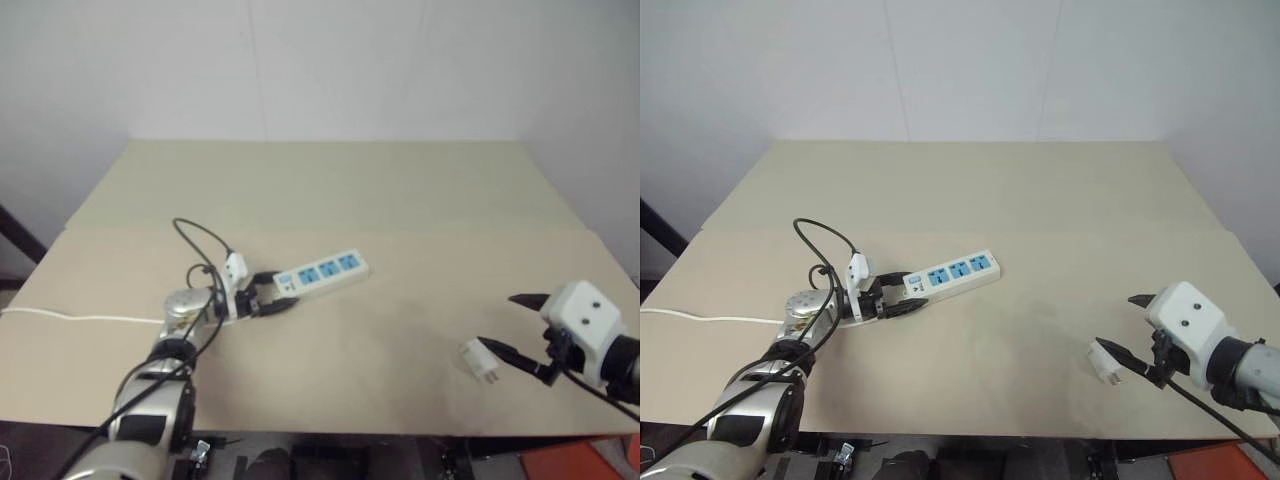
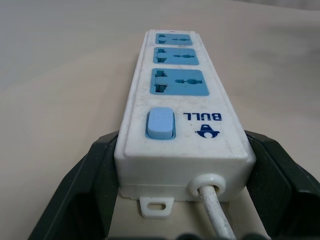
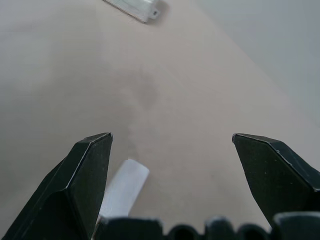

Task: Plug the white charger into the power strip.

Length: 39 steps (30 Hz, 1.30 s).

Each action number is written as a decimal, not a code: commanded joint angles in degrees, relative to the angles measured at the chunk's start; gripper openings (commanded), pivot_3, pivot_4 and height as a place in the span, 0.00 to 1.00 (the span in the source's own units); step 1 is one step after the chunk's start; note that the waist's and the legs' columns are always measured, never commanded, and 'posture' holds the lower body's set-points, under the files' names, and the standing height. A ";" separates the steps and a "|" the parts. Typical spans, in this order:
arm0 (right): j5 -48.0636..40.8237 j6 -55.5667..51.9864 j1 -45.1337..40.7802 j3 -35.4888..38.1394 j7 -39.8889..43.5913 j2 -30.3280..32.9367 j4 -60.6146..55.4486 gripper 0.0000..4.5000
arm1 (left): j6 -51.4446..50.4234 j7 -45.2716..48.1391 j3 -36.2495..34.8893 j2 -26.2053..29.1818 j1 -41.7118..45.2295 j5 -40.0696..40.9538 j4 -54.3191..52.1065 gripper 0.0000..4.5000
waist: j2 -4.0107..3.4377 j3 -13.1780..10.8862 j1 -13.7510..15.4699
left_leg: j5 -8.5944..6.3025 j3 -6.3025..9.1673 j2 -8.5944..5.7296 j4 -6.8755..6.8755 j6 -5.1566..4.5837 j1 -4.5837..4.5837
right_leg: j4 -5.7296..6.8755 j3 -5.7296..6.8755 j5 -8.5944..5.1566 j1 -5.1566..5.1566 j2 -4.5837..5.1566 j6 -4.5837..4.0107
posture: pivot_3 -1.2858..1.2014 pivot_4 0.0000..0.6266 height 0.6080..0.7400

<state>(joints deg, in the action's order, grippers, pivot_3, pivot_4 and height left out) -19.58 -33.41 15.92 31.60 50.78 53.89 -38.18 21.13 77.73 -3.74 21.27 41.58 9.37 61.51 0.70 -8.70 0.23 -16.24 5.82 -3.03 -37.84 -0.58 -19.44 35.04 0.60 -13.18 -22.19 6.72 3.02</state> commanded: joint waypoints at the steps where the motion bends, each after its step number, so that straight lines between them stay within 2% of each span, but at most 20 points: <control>1: -2.76 -7.61 -4.37 0.81 -1.22 4.74 -5.42 1.00 | -1.40 7.70 1.15 2.95 -1.30 1.22 -4.72 0.76 | -0.01 0.00 -0.27 | 0.00 0.00 0.02 0.00 0.00 -0.02 | 0.00 0.00 0.00 -0.02 -0.01 0.00 | 0.52 0.24 1.00; 5: -7.25 -19.88 -11.50 -3.43 -2.43 11.85 -8.21 1.00 | -2.35 13.16 2.35 5.29 -3.24 2.12 -9.35 0.76 | 0.00 0.00 -0.40 | 0.00 0.03 0.04 0.00 0.00 -0.07 | -0.02 0.03 0.02 -0.04 -0.02 -0.04 | 0.52 0.24 1.00; 8: -14.51 -35.30 -23.63 -12.45 -3.21 17.12 -5.45 1.00 | -4.31 14.77 6.38 7.82 -5.82 5.18 -15.49 0.76 | -0.04 -0.03 -0.77 | 0.00 0.06 0.08 -0.02 0.00 -0.13 | -0.05 0.01 0.18 -0.10 -0.01 -0.30 | 0.52 0.24 1.00; 13: -16.58 -52.77 -44.27 -27.81 -8.42 13.89 2.06 1.00 | -6.81 14.77 10.49 9.65 -8.72 9.40 -22.95 0.76 | -0.03 -0.03 -0.83 | 0.00 0.27 0.13 -0.01 0.00 -0.39 | -0.12 0.05 0.27 -0.35 -0.01 -0.45 | 0.52 0.24 1.00; 17: -16.38 -58.92 -52.41 -35.78 -11.27 11.24 7.50 1.00 | -7.32 14.77 11.49 9.67 -9.35 9.54 -24.30 0.76 | -0.04 -0.01 -0.31 | 0.04 0.25 0.01 -0.03 0.03 -0.91 | -0.01 0.02 0.33 -0.99 0.01 -0.53 | 0.52 0.24 1.00; 24: -19.39 -59.09 -53.62 -43.42 -17.07 11.55 13.39 1.00 | -7.51 14.75 10.88 8.90 -10.82 9.15 -25.86 0.76 | -0.08 0.02 -0.26 | 0.03 0.17 -0.01 -0.02 0.02 -0.94 | 0.00 0.02 0.34 -0.97 0.01 -0.52 | 0.52 0.24 1.00; 39: -35.36 -59.09 -48.28 -41.23 -31.37 11.84 17.36 1.00 | -6.33 14.76 11.02 8.33 -11.18 7.97 -24.96 0.76 | -0.11 0.04 -0.29 | 0.03 0.05 0.00 -0.04 0.01 -0.86 | -0.04 0.01 0.34 -0.94 0.00 -0.51 | 0.52 0.24 1.00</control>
<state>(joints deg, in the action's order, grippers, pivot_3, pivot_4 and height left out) -53.24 -91.96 -32.39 -11.83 21.54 65.53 -20.84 13.99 91.92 6.95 29.79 29.93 18.07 36.79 0.59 -8.66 -0.05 -16.21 5.87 -3.03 -37.89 -0.57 -20.30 35.00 0.61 -12.84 -23.13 6.73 2.51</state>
